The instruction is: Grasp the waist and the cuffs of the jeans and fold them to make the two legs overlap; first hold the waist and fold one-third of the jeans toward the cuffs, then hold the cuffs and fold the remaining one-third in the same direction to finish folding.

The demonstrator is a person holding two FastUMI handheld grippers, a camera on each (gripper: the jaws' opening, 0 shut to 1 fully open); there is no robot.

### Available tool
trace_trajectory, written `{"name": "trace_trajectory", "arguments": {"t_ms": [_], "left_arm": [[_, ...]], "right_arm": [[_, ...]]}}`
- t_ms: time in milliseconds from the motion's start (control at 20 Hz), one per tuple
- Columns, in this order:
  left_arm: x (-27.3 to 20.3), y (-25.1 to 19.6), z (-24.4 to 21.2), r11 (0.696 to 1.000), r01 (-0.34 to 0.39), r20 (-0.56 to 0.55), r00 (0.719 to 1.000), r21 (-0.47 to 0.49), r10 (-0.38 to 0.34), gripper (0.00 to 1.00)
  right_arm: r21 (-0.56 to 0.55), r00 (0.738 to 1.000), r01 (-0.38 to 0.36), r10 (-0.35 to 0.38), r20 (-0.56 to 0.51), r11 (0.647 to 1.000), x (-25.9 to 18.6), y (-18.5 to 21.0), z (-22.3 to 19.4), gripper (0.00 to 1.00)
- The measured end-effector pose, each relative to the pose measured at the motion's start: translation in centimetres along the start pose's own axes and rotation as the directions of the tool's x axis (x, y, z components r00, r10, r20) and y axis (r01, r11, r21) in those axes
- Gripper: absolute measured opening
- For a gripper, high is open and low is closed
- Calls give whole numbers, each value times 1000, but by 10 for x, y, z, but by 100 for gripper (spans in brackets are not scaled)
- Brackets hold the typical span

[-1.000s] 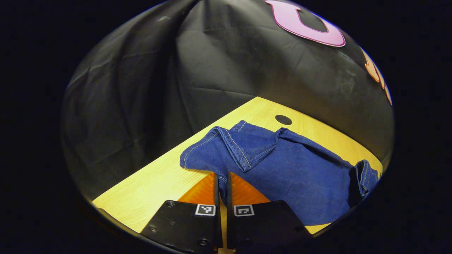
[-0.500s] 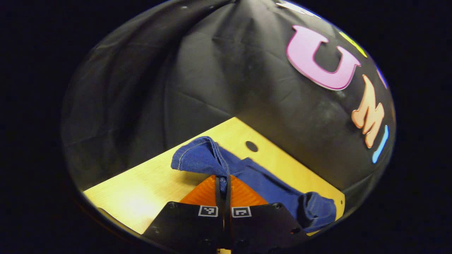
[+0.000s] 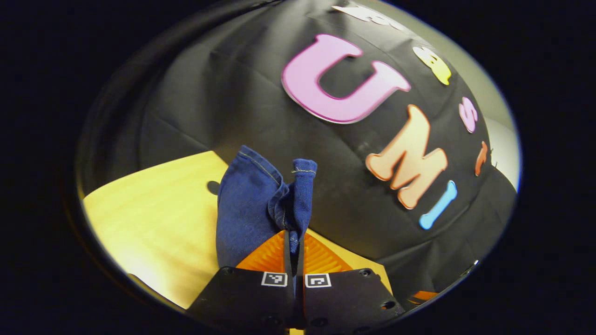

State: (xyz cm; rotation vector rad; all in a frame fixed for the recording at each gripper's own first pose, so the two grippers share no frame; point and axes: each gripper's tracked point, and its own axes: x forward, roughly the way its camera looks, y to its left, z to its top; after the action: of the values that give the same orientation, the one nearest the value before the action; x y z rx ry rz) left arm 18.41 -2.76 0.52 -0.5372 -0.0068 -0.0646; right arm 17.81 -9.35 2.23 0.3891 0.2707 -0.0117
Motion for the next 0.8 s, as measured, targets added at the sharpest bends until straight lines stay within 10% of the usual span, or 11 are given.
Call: {"name": "trace_trajectory", "arguments": {"t_ms": [350, 800], "left_arm": [[43, -138, -87, 984, 142, -147, 981, 103, -126, 0], [26, -118, -245, 907, 149, -388, 922, 393, 16, 0]], "right_arm": [[-55, 997, -50, 47, -53, 997, -17, -61, 13, 97], [-56, 993, -98, 93, -78, 994, -27, -86, 8, 92]]}}
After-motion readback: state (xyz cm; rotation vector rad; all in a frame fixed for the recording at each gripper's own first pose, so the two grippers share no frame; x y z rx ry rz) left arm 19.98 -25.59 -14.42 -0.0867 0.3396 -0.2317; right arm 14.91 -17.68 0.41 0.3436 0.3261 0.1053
